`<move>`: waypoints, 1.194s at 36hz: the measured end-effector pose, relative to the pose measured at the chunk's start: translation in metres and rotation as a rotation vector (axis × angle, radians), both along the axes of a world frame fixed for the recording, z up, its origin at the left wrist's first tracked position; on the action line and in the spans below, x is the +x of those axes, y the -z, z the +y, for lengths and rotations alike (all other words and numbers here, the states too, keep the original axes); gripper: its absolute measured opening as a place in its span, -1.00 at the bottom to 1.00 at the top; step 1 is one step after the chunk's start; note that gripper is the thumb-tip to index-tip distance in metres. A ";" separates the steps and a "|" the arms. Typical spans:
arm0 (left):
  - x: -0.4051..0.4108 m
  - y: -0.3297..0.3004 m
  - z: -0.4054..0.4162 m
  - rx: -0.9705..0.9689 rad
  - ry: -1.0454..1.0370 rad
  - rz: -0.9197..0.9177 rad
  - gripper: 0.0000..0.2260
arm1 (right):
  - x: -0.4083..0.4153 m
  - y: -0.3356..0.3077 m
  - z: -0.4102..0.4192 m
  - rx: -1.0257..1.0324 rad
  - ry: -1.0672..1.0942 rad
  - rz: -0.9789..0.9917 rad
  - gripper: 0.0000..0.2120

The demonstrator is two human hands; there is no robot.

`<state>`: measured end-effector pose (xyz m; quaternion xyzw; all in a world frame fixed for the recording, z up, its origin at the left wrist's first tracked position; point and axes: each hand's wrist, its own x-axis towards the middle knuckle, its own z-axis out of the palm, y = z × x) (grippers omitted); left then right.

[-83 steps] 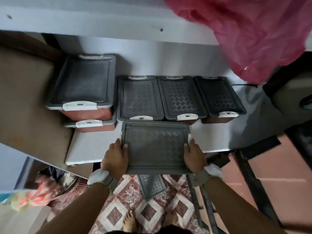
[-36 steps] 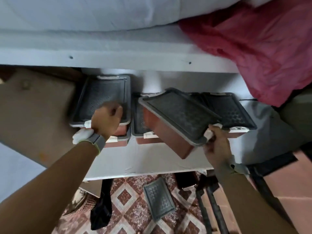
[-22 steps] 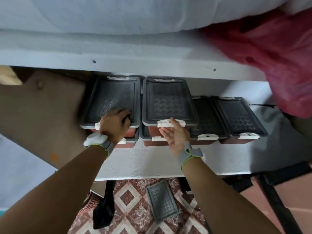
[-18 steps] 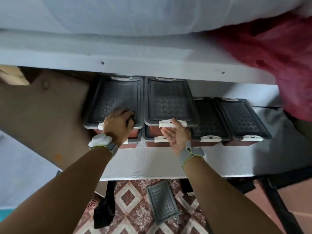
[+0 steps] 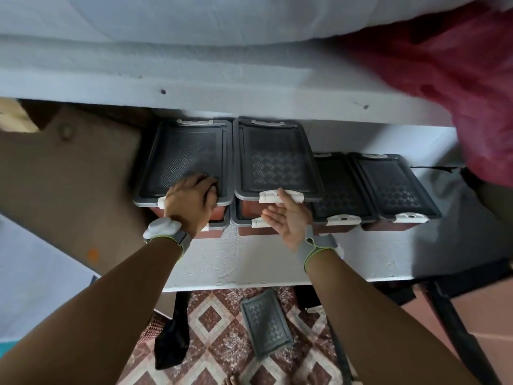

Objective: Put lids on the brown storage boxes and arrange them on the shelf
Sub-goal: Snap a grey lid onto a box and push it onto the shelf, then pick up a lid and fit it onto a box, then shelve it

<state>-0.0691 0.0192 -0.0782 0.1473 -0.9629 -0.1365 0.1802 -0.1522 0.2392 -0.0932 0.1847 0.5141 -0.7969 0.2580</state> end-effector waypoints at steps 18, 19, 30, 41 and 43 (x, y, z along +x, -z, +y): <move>0.107 0.080 0.130 -0.101 0.178 0.058 -0.64 | 0.056 0.058 0.122 0.263 -0.493 0.007 -0.80; 0.116 0.090 0.143 -0.072 0.242 0.046 -0.68 | 0.062 0.067 0.136 0.277 -0.510 -0.011 -0.80; 0.169 0.200 0.221 0.327 0.345 -0.545 -0.78 | 0.115 0.197 0.241 0.456 -0.527 -0.347 -0.67; 0.138 0.362 0.229 0.533 0.112 -0.870 -0.76 | 0.102 0.354 0.260 0.601 -0.564 -0.357 -0.81; 0.132 0.416 0.228 0.594 0.076 -0.886 -0.76 | 0.100 0.408 0.257 0.633 -0.597 -0.295 -0.82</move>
